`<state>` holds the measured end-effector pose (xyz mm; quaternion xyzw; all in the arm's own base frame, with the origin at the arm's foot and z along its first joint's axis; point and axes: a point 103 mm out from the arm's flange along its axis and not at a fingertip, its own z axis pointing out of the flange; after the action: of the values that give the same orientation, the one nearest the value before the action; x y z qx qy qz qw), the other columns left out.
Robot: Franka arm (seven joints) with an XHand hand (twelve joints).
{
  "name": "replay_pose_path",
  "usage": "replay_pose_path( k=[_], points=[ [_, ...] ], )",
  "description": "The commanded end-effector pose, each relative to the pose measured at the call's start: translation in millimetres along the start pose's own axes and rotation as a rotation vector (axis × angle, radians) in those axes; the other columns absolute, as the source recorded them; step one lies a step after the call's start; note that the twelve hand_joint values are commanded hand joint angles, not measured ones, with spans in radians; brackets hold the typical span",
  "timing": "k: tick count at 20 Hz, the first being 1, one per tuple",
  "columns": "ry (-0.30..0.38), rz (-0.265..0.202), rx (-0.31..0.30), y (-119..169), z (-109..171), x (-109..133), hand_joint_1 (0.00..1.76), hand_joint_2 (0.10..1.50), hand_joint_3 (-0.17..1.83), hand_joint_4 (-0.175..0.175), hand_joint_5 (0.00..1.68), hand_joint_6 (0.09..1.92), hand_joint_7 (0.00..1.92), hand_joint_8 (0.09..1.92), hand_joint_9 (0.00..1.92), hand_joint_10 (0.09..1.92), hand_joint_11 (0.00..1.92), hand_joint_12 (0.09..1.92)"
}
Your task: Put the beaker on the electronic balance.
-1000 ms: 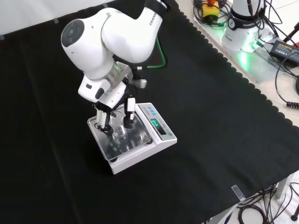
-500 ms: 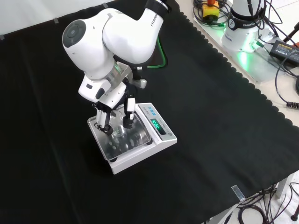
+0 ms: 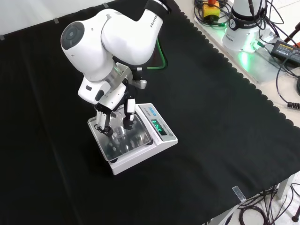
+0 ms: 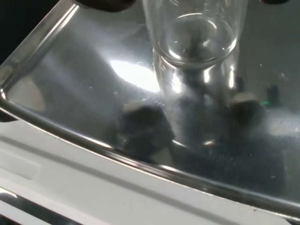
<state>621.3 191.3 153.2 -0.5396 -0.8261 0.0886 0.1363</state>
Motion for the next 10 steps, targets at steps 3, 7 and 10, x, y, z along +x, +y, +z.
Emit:
replay_pose_path(
  k=[3,7,10],
  points=[
    [0.008,0.004,0.027,1.0,3.1,0.6,0.91,0.95,-0.17,-0.155,0.44,1.00,0.71,1.00,1.50,0.13,1.63,0.50],
    [0.018,0.004,0.024,-1.3,3.0,-2.5,0.87,0.93,-0.17,-0.140,0.31,0.88,0.62,0.99,1.44,0.17,1.56,0.57],
    [0.020,0.010,0.022,-1.7,2.7,-3.0,0.83,0.91,-0.17,-0.135,0.26,0.78,0.57,0.98,1.39,0.24,1.51,0.63]
  ],
)
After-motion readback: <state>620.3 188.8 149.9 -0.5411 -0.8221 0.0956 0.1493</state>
